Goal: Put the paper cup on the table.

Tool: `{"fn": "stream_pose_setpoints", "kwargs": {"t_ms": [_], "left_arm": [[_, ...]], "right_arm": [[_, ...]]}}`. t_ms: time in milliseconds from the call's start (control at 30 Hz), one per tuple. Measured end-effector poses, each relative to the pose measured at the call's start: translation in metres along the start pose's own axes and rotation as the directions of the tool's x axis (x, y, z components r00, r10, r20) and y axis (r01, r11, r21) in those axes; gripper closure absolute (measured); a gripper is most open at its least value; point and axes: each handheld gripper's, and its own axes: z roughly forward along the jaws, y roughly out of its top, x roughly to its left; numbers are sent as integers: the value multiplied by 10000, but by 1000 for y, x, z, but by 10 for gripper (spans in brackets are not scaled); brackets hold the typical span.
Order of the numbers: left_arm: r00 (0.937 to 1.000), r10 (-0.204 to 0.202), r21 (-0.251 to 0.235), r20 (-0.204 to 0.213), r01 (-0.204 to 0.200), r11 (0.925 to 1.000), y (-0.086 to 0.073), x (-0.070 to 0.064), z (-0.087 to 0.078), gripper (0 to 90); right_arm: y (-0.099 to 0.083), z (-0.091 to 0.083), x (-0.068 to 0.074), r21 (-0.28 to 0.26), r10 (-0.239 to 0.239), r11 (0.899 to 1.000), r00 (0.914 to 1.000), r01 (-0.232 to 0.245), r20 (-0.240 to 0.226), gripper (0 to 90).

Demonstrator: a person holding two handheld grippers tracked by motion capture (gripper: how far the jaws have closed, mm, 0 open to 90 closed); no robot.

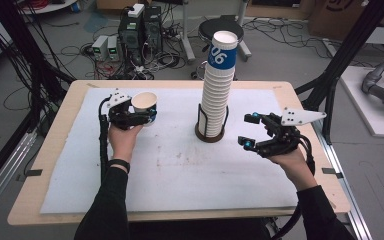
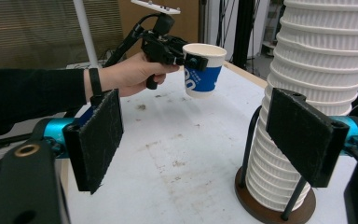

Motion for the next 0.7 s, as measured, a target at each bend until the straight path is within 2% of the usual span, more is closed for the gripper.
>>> {"fn": "stream_pose_setpoints", "kwargs": {"t_ms": [100,200,333,400,533,700], "left_arm": [[9999,49,51,-97,-48,10000,-1,1,1,228],[9993,-118,-313,-367,106,9995,-10,3,-1,232],[9984,-370,-26,-423,370,9993,-23,8,1,232],[9975,-464,-127,-541,458,9989,-28,9,0,232],[9967,-437,25,-684,439,9990,-36,12,1,229],[9959,-584,218,-694,601,9980,-46,15,4,214]], "right_arm": [[0,0,0,-1,-4,10000,10000,4,9,191],[0,1,0,0,-28,10000,10000,28,8,191],[0,1,0,30,-16,10000,10000,16,-5,191],[0,1,0,39,-19,10000,10000,19,-9,191],[-1,2,0,89,-11,10000,10000,11,9,191],[-1,2,0,103,-23,9999,10000,23,15,191]]}}
